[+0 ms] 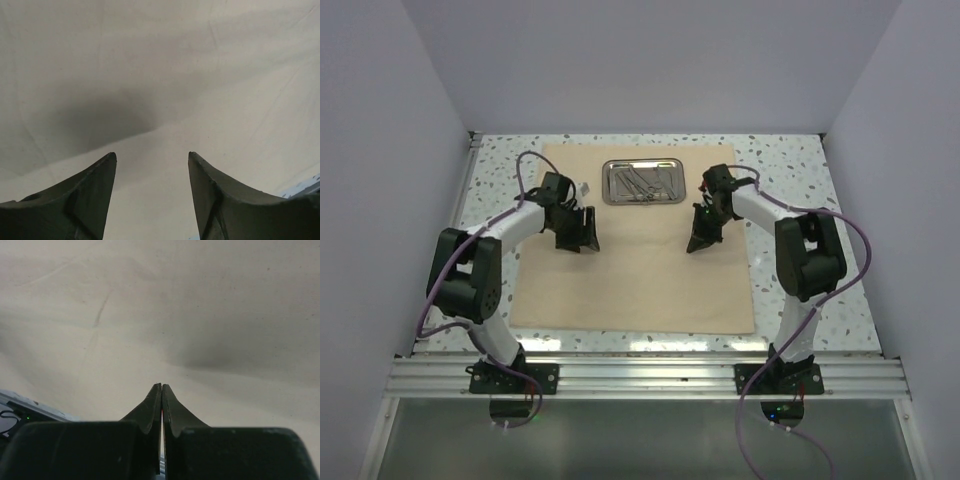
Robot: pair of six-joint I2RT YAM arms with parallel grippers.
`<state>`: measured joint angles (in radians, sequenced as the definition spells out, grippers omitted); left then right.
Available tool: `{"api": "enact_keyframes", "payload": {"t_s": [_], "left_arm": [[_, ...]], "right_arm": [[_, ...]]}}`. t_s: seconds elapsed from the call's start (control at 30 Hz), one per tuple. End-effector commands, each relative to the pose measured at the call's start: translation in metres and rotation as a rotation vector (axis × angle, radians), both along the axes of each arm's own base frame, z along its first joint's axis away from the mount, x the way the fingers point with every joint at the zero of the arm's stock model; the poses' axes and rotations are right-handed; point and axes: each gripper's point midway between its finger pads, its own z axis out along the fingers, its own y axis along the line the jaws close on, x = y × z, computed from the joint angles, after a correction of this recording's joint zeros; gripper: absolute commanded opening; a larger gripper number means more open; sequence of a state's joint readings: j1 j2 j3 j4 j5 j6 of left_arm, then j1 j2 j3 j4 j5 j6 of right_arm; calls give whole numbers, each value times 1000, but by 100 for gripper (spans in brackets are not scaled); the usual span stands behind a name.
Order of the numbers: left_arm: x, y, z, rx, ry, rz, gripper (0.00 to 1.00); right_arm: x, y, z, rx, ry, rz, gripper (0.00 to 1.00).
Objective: Open and lay out the surgical kit
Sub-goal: Smooth out the surgical kit at the center of the board.
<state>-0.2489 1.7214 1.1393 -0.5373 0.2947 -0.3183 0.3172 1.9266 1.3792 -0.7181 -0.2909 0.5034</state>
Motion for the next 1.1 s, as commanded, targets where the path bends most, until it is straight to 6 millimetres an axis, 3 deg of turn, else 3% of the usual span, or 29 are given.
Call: {"api": "enact_keyframes", "payload": {"t_s": [0.0, 0.17, 0.3, 0.5, 0.63, 0.77, 0.93, 0.97, 1.03, 1.07], "left_arm": [[-19, -7, -3, -61, 44, -52, 61], [-41, -15, 7, -70, 49, -92, 50], [-75, -18, -14, -39, 123, -127, 43], [-117, -17, -39, 15, 210, -37, 39], [-153, -14, -55, 43, 299, 2, 38], [-183, -18, -57, 47, 347, 48, 37], [-202, -30, -46, 17, 379, 46, 49], [-196, -36, -35, 16, 349, 35, 52], [-190, -33, -21, 52, 306, 43, 64], [-172, -41, 5, 17, 224, 42, 68]], "right_arm": [[-8, 11, 7, 86, -5, 57, 0], [-33, 25, 3, 96, 42, 118, 0], [-56, 28, -8, 106, 81, 133, 0], [-92, 10, -29, 57, 150, 147, 0], [-106, -3, -29, 2, 178, 157, 0], [-106, -14, -22, -70, 189, 122, 0], [-93, -14, -12, -88, 159, 79, 1], [-92, -12, -9, -79, 150, 86, 24], [-88, -10, 1, -70, 127, 101, 51], [-85, -11, 11, -65, 96, 105, 68]]}}
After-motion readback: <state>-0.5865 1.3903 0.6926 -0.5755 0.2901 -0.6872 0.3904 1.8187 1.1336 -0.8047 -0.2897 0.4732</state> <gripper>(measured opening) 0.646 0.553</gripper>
